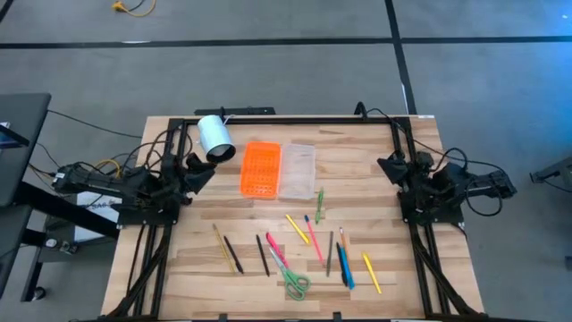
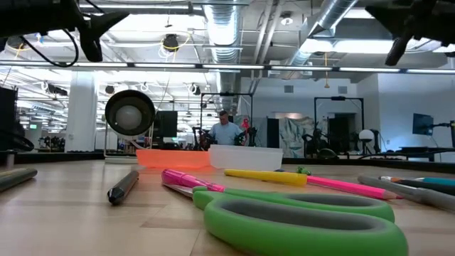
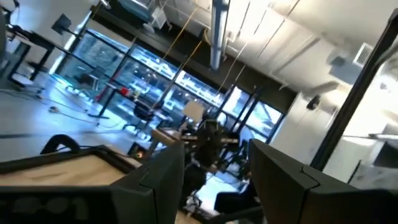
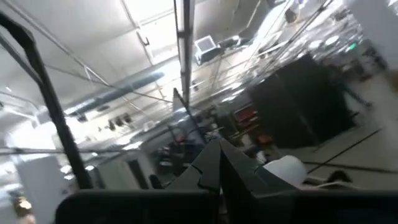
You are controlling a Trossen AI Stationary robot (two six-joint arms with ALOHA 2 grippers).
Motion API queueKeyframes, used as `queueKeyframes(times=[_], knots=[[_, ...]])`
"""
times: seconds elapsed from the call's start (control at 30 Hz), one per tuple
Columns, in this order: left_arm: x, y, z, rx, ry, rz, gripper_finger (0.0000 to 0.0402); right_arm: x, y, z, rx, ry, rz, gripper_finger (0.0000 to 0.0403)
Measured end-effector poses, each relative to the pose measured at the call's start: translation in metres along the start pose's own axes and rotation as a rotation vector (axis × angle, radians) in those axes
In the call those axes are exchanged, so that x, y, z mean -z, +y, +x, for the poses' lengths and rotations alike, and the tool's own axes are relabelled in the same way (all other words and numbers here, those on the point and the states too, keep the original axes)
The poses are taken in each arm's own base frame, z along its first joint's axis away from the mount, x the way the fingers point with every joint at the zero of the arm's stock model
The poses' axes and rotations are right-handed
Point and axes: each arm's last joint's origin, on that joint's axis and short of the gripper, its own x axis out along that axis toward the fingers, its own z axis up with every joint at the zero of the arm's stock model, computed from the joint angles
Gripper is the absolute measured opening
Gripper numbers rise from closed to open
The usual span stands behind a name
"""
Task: Pick & place school supplies into a supply box
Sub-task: Put the yellow pencil into the orange supply box
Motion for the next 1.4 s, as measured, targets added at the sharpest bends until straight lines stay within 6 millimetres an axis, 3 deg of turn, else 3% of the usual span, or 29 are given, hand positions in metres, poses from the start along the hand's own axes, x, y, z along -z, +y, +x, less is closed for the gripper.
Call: queueKeyframes(times=[0.23, 0.47, 0.57, 0.77, 0.87, 1.03, 1.23, 1.4], knots=[[0.006, -0.002, 0.005, 0.058, 0.07, -0.056, 0.0169, -0.016, 0.015, 0.013, -0.054, 0.029, -0.041, 0.0], [-0.001, -0.016, 0.024, 0.094, 0.144, 0.012, 0.0169, -0.025, 0.031, 0.042, 0.003, 0.118, -0.121, 0.0], [-0.004, -0.026, 0.038, 0.127, 0.286, 0.037, 0.0169, -0.024, 0.038, 0.057, 0.025, 0.203, -0.159, 0.0002], [0.003, -0.039, 0.054, 0.007, 0.789, -0.048, 0.0169, -0.026, 0.05, 0.082, 0.06, 0.35, -0.224, 0.0016], [0.012, -0.044, 0.056, -0.085, 0.944, -0.09, 0.0169, -0.023, 0.054, 0.091, 0.073, 0.407, -0.248, 0.0024], [0.034, -0.054, 0.053, -0.262, 1.042, -0.207, 0.0169, -0.01, 0.057, 0.097, 0.068, 0.49, -0.275, 0.003], [0.069, -0.069, 0.039, -0.533, 1.079, -0.405, 0.0169, 0.003, 0.057, 0.095, 0.078, 0.584, -0.284, 0.0031], [0.097, -0.081, 0.025, -0.69, 1.037, -0.463, 0.0169, 0.007, 0.054, 0.093, 0.087, 0.629, -0.314, 0.0031]])
